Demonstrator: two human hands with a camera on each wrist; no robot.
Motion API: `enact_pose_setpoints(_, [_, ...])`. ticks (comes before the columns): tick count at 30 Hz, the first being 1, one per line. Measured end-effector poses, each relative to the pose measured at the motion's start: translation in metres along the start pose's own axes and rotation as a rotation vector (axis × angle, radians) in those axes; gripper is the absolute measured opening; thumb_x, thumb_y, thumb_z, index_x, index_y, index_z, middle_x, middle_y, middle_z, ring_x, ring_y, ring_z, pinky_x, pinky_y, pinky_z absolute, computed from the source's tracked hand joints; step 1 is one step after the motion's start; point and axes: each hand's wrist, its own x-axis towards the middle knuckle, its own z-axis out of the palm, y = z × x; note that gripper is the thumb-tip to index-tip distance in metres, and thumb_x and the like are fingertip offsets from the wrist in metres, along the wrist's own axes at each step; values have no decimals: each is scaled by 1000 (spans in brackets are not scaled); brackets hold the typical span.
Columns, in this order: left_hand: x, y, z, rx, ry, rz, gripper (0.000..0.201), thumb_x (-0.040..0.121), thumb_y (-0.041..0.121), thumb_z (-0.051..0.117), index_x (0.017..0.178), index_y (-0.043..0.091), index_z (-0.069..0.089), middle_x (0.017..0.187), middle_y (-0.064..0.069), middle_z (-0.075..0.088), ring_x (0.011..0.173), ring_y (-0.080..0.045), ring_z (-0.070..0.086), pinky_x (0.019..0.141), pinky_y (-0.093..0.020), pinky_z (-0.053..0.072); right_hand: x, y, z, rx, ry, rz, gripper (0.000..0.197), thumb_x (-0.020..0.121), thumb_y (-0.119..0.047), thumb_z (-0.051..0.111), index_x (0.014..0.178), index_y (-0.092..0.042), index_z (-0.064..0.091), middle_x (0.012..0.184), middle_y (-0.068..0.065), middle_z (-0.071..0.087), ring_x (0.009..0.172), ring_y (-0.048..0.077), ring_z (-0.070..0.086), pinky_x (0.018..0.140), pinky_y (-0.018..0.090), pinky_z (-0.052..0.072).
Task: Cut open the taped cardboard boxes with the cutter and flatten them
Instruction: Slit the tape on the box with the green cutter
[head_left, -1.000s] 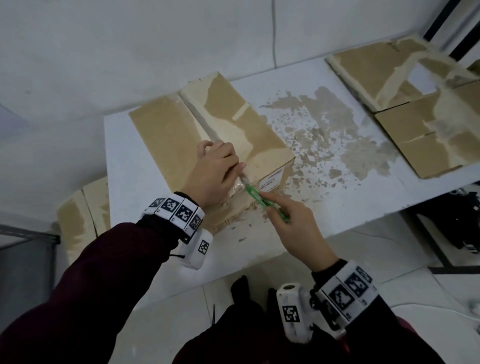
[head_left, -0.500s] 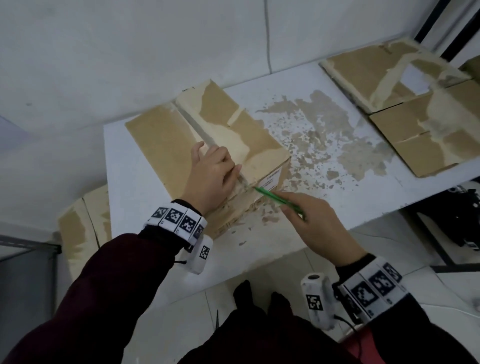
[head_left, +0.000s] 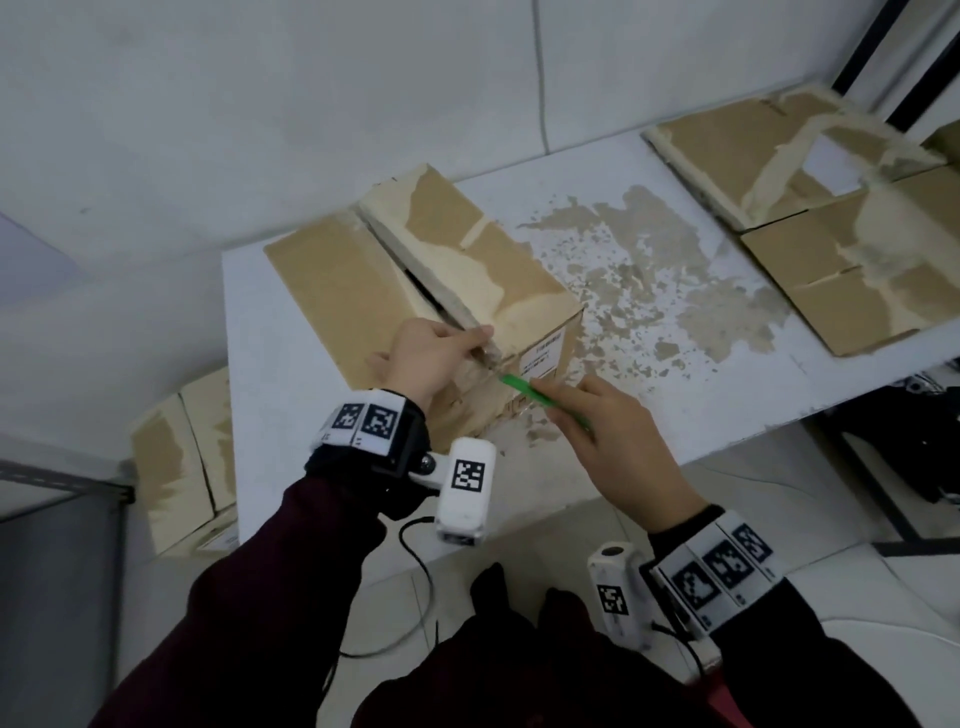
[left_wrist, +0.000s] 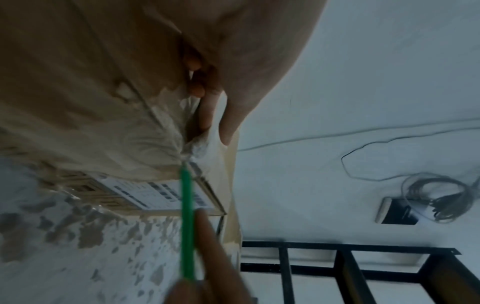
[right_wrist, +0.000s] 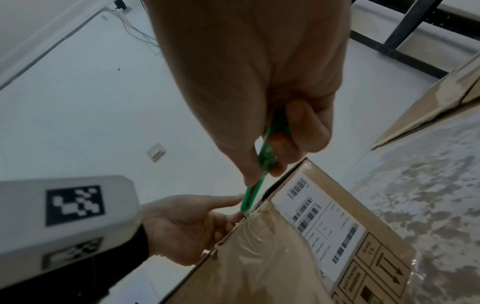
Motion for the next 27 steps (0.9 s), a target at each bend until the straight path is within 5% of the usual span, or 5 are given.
enact_pose_setpoints(12, [-6,-6,12,-146,8,58,24,59,58,63,54,35,64,36,15,41,61,-21,41,90,-58,39,8,2,-1,-50,10,-55,34,95,-17,54,128,-19,59,69,-19,30,61,11,38,50,19,28])
enact_pose_setpoints(17, [-5,0,7,-256,19,78,23,80,38,72,67,19,65,49,8,40,50,-8,41,72,-24,35,12,-8,7,-165,62,-17,31,93,-15,56,123,-17,63,72,-6,34,54,15,35,44,18,16])
enact_pose_setpoints(21, [-2,-2,8,-233,23,85,29,63,56,66,59,28,63,44,16,41,65,-18,40,83,-38,26,0,-6,0,-70,75,15,30,95,-16,52,124,-18,61,69,-14,34,54,4,35,47,16,21])
enact_pose_setpoints(24, [-3,-4,10,-37,93,143,24,80,44,66,68,24,61,62,13,48,80,-16,49,86,-38,23,0,6,-13,37,135,102,29,98,-20,44,123,-20,60,72,-12,50,56,4,41,48,18,26])
enact_pose_setpoints(27, [-1,-17,6,36,10,301,21,85,36,64,69,25,57,71,12,49,75,-13,50,93,-46,34,14,21,-25,138,204,173,24,101,-21,36,95,-15,58,59,-7,42,49,8,34,49,21,22])
